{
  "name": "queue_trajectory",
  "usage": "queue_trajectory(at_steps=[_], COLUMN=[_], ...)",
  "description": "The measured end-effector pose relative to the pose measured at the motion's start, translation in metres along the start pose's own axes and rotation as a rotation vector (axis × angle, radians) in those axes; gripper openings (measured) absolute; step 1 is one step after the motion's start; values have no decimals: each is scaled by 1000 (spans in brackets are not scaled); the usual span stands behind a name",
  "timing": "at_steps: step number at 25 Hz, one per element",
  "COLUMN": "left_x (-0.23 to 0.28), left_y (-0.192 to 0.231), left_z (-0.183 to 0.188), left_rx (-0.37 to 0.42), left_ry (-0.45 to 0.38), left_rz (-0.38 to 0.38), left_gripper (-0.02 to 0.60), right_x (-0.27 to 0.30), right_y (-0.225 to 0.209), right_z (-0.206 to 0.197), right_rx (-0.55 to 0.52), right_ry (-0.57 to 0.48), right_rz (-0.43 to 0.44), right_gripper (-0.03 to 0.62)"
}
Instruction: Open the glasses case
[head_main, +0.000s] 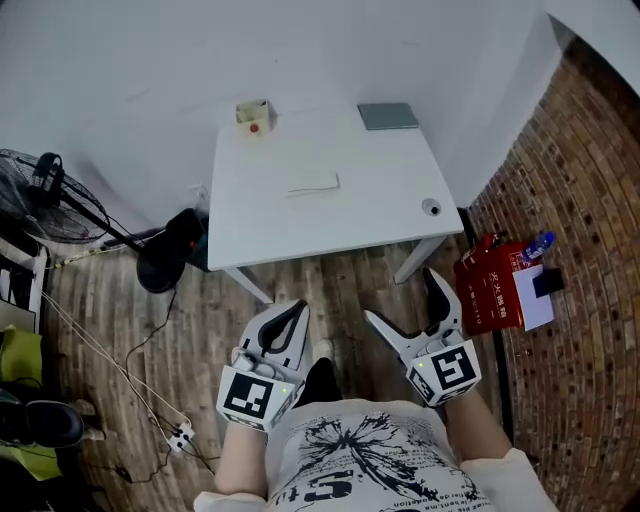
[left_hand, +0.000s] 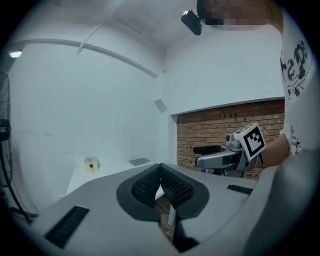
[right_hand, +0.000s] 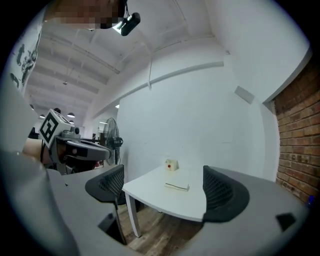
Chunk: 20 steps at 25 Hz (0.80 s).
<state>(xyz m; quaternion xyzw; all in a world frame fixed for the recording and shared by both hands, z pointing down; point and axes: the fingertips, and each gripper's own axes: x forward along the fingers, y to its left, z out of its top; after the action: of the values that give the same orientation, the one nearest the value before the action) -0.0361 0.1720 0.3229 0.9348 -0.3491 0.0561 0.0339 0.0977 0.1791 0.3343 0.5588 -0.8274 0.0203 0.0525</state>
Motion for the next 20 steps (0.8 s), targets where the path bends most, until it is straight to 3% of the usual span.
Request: queue_trajectory(at_steps=[3,9,14,20], left_x=[29,81,114,149], left_y=[48,139,183,208], left_z=[2,11,2,-10], left_rx=[7,-5,-19,-41], left_ry=[42,37,47,80], left_rz=[-32,-37,-49,-35], left_gripper=[14,14,14,14], right_x=[54,144,201,253], right_y=[-14,-36,-45,-58], right_z=[9,14,4,-11], right_rx=[-2,4,5,-7], right_ry=[17,60,126,193], right_rz=[-23,-69,-66,-10], right_gripper=[495,494,494,494])
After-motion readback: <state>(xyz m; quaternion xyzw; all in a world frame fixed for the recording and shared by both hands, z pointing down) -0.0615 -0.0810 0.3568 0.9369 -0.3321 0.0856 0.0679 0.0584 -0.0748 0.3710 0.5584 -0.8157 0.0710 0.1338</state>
